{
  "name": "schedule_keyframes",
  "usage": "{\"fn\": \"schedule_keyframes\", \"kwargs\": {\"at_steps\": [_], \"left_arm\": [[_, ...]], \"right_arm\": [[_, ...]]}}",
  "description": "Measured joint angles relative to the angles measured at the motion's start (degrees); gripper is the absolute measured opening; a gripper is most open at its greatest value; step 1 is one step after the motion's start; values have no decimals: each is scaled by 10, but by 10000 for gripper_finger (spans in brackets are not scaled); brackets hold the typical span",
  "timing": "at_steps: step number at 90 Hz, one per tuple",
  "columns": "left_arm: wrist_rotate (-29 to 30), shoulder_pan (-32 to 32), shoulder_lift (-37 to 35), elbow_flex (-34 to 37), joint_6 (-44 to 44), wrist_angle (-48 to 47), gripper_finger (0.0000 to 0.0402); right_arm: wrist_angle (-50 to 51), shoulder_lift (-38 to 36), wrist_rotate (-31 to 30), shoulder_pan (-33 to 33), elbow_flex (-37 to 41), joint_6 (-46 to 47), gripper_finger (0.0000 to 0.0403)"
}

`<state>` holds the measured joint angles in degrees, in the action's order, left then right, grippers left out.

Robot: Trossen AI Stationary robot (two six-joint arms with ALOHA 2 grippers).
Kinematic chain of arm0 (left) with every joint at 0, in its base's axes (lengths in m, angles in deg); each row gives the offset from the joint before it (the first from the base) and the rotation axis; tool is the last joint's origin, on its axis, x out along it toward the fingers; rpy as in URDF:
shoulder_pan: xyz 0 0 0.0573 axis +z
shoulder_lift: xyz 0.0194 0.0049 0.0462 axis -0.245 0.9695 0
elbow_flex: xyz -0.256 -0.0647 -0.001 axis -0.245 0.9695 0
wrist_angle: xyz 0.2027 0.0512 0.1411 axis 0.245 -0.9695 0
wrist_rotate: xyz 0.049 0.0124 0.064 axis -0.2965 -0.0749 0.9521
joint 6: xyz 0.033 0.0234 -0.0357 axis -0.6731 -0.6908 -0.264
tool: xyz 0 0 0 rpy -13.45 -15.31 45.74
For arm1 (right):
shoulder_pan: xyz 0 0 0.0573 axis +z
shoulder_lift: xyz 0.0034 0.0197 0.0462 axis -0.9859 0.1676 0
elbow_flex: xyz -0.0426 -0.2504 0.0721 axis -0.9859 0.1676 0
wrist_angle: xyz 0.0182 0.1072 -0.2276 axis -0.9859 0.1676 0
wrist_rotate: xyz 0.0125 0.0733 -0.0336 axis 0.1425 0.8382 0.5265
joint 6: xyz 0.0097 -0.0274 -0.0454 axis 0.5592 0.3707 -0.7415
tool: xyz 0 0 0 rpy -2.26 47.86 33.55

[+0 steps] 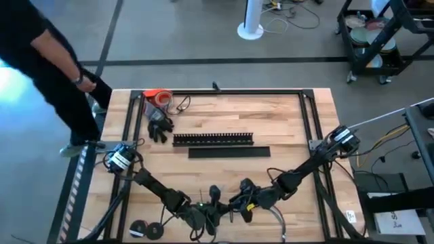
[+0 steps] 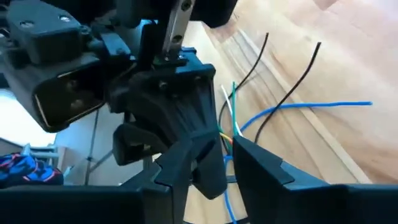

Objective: Ziptie cables
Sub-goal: Wrap the cable wires with the black zip tie

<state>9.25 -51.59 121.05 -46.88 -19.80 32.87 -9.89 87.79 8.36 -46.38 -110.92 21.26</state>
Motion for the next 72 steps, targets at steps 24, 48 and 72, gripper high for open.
{"fn": "schedule_keyframes", "kwargs": {"at_steps": [24,48,72], "left_arm": [[-2,0,0,0,0,-1,0],[-1,0,0,0,-2,0,0],[0,1,0,0,-3,0,0]], "right_arm": [[-10,0,19,-2,-1,-3,6],[-8,0,19,-10,-9,-41,0],[-2,-3,21,-23,-9,-74,0]]}}
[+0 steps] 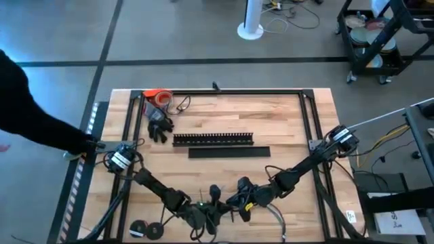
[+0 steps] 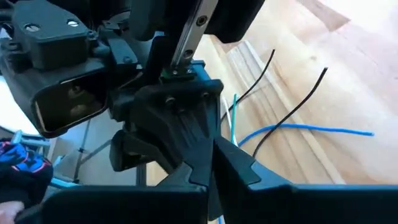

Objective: Ziptie cables
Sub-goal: Wrap the cable wires with the black zip tie

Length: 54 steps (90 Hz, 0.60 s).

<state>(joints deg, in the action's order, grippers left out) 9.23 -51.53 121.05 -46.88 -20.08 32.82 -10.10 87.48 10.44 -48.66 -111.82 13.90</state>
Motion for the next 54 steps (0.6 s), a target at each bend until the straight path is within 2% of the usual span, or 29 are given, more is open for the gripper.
{"fn": "schedule_keyframes", "kwargs": {"at_steps": [23,34,46,54], "left_arm": [[0,0,0,0,-2,0,0],[-4,1,0,0,3,0,0],[-4,2,0,0,4,-2,0],[-3,4,0,0,11,-4,0]], "right_arm": [[62,-32,-7,-7,0,-11,0],[99,-64,-44,-8,0,-30,0],[186,-123,-91,-8,0,-35,0],[213,-156,-99,-5,0,-35,0]]}}
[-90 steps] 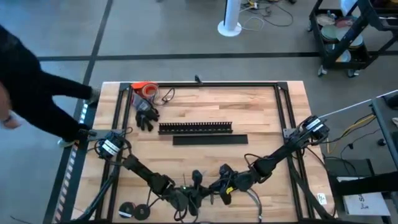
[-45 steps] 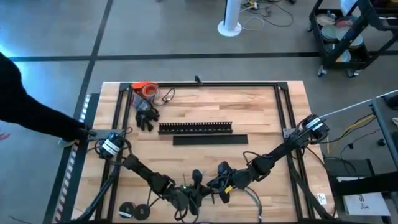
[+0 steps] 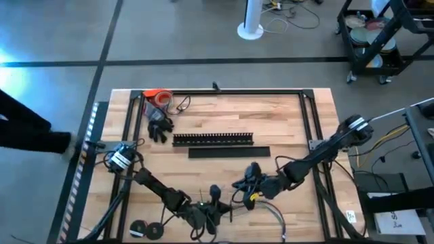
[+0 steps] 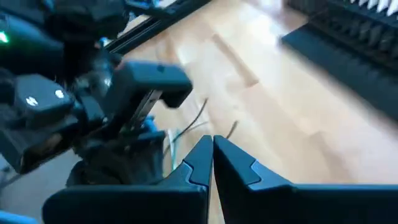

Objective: Ziptie cables
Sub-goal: Wrap the cable wires with the black zip tie

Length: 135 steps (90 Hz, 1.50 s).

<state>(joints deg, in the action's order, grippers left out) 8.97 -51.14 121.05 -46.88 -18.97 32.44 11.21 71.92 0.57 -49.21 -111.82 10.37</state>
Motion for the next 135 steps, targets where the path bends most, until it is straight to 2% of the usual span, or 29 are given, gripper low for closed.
{"fn": "schedule_keyframes", "kwargs": {"at_steps": [14,24,31,40,49,80,103,135], "left_arm": [[1,3,0,0,4,-1,0],[4,3,0,0,6,-3,0],[6,3,0,0,9,-5,0],[6,4,0,0,15,-5,0],[7,6,0,0,20,-6,0],[7,8,0,0,24,-7,0],[7,9,0,0,24,-9,0],[10,9,0,0,26,-11,0]], "right_arm": [[-3,-13,0,21,0,9,20],[-4,16,4,33,-1,83,59],[-9,48,29,35,0,147,85],[-61,90,66,35,0,187,107],[-136,120,78,36,0,195,113],[-159,151,81,34,0,223,68],[-165,151,77,34,0,198,7],[-168,151,58,29,0,168,0]]}}
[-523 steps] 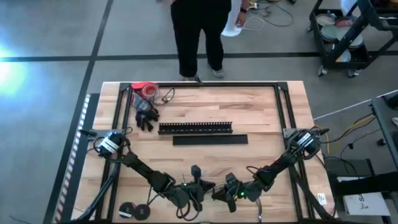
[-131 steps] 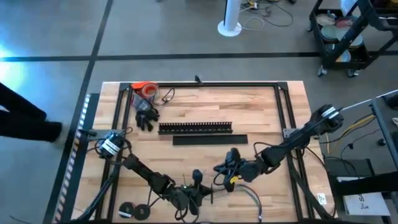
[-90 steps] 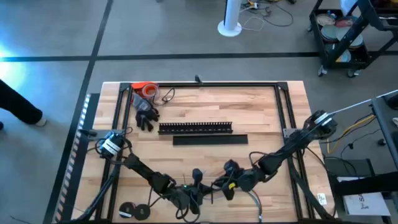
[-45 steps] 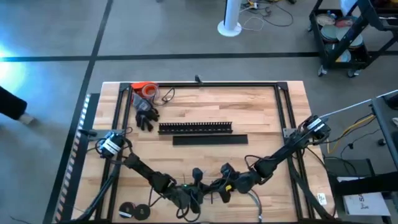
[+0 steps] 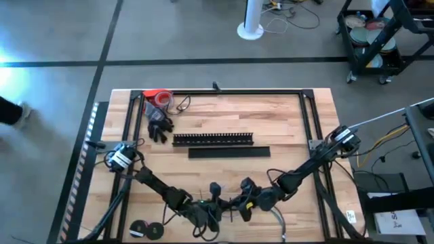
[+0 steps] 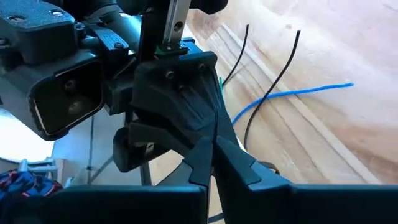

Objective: Ziptie cables
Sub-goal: Wrap the cable wires with the black zip tie

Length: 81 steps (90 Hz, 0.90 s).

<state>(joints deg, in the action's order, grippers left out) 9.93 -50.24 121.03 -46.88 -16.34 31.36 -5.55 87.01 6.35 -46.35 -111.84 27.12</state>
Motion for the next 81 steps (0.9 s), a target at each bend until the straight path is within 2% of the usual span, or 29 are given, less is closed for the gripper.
{"fn": "schedule_keyframes", "kwargs": {"at_steps": [81], "left_arm": [[-23,-1,0,0,-9,0,0]], "right_arm": [[22,-13,-41,-62,0,-86,0]]}}
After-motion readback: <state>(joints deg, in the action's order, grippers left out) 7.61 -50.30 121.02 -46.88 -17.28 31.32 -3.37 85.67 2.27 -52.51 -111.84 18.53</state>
